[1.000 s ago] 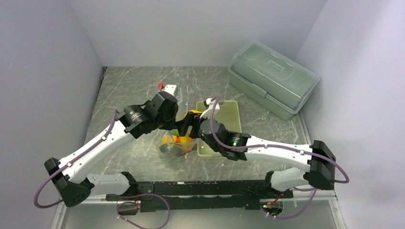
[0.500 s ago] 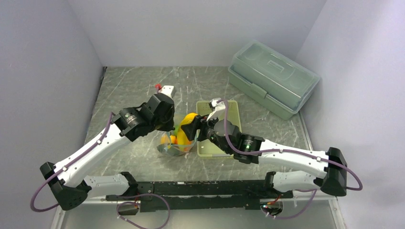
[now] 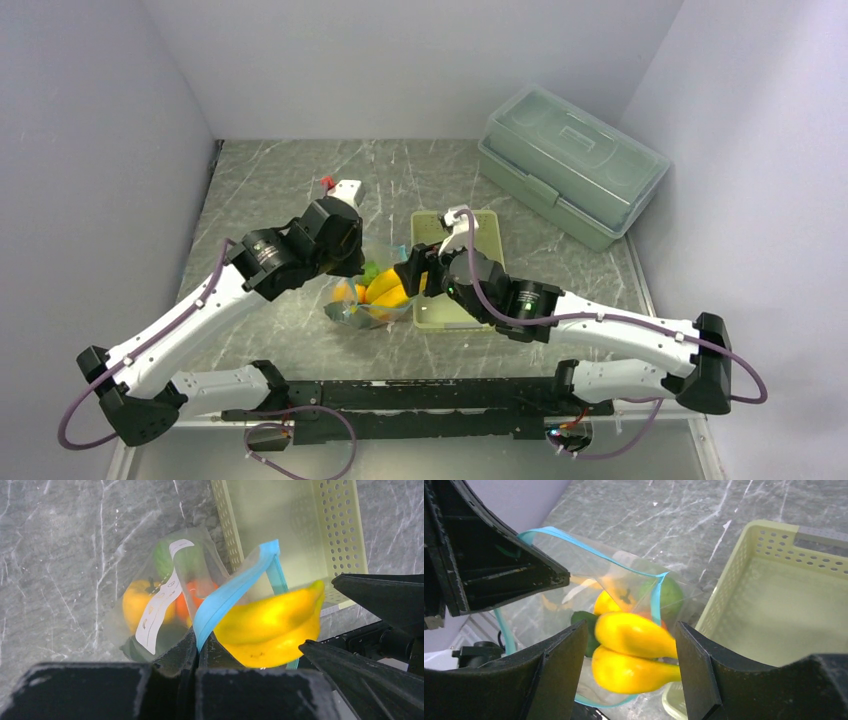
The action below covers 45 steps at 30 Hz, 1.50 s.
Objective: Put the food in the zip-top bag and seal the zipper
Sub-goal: Place the fake fruit in the zipper food storage bag, then adjust the zipper food storage bag at the center of the board.
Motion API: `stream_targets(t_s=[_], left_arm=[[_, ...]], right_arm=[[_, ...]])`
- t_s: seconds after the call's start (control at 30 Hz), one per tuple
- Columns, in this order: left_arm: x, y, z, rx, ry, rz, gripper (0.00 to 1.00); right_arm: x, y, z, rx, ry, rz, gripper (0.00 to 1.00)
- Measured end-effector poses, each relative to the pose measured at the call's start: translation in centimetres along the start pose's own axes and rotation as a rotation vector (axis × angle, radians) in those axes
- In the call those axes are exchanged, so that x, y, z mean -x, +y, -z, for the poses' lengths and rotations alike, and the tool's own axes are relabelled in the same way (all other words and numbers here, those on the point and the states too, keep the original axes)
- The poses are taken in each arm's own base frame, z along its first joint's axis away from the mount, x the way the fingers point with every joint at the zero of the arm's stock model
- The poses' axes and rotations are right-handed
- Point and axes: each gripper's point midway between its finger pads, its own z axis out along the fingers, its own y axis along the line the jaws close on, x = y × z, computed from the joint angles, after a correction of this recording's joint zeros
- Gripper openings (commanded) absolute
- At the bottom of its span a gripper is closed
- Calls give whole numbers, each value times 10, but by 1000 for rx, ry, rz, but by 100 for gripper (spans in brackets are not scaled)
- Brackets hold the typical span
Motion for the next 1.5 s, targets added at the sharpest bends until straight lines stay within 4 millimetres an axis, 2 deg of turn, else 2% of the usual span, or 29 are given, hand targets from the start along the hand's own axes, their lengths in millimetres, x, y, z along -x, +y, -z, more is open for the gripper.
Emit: stream_targets(t_s=[0.23, 0.5, 0.73, 1.03, 1.17, 1.3, 1.5], left_arm=[[-1, 1, 2, -3, -2, 1, 3], [-2, -1, 3, -16, 1, 1, 3], [-5, -7, 6, -54, 17, -5, 2], [-9, -13, 8, -95, 41, -15, 2], [-9, -13, 9, -99, 43, -20, 3], [-9, -14, 9, -101, 44, -23, 2], [-10, -14, 9, -106, 47, -24, 3]], right_arm=[[0, -11, 13, -28, 19, 1, 64], [14, -27, 21, -59, -5, -41, 65], [-1, -32, 4, -58, 89, -33, 64], [-2, -12, -17, 1, 157, -28, 63], [-10, -6, -24, 21, 197, -15, 63], [-29, -12, -28, -3, 258, 5, 61], [-44, -29, -26, -74, 311, 34, 49]])
